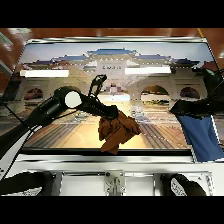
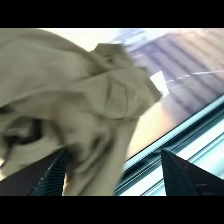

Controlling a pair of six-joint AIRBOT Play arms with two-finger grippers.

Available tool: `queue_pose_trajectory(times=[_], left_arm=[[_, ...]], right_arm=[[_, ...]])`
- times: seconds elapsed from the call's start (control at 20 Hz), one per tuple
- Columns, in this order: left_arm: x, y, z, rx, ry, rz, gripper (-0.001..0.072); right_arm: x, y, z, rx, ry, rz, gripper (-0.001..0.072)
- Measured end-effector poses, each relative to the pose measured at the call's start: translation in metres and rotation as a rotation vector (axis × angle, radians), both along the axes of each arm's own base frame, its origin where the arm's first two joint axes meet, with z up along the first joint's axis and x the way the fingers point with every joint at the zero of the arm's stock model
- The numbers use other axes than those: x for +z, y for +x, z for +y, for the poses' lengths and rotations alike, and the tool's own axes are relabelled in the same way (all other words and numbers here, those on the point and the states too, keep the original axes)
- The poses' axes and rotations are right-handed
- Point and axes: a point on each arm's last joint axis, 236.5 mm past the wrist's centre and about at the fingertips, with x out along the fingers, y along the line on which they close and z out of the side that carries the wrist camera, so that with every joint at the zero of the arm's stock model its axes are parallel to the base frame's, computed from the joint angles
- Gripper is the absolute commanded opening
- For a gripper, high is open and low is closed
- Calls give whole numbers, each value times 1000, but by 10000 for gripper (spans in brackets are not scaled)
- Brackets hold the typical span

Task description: Fold the shirts.

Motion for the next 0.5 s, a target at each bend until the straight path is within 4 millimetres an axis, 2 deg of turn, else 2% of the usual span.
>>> queue_pose_trajectory(times=[0.1,0.15,0.2,0.3,0.4,0.5], left_arm=[[-9,4,35,20,54,66,680],[-14,-2,53,16,84,108,680],[-20,-11,71,14,111,155,681],[-33,-39,93,10,133,247,682],[-52,-75,98,18,104,343,682],[-73,-105,88,37,56,408,681]], right_arm=[[-17,1,3,11,22,38,677],[-27,2,4,15,31,64,677],[-38,2,5,19,44,95,677],[-62,2,9,29,79,171,677],[-84,3,17,41,133,242,677],[-101,4,26,45,190,303,676]])
